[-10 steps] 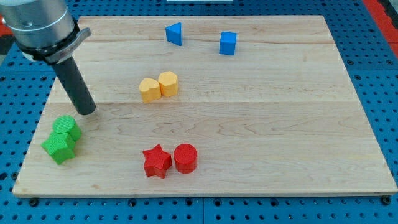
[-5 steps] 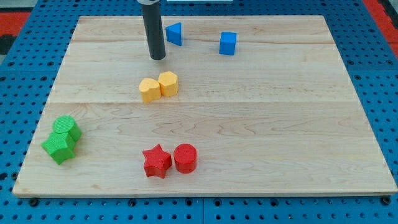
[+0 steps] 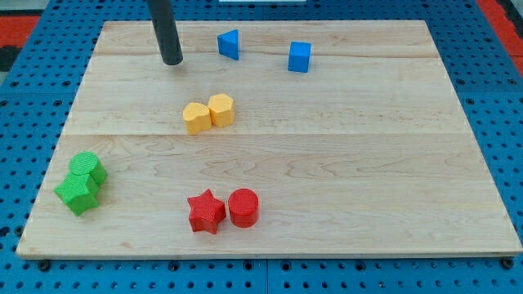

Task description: Move the blue cube to the bottom right of the board

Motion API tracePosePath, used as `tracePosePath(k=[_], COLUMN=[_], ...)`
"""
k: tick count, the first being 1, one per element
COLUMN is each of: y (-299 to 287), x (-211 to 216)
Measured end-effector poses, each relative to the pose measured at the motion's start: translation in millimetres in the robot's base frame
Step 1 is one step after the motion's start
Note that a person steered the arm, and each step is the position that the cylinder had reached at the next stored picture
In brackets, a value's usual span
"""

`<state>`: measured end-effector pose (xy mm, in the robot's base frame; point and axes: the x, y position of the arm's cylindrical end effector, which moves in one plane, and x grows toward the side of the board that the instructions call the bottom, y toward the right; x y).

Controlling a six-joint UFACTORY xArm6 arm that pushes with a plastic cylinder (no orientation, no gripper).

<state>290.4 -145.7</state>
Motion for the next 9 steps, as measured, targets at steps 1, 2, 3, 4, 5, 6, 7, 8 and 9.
tracePosePath(k=[1, 2, 3, 4, 5, 6, 7, 8, 9], y=[12, 73, 102, 101, 82, 82, 89, 131, 172], x=[-11, -22, -34, -37, -49, -71, -81, -71, -44])
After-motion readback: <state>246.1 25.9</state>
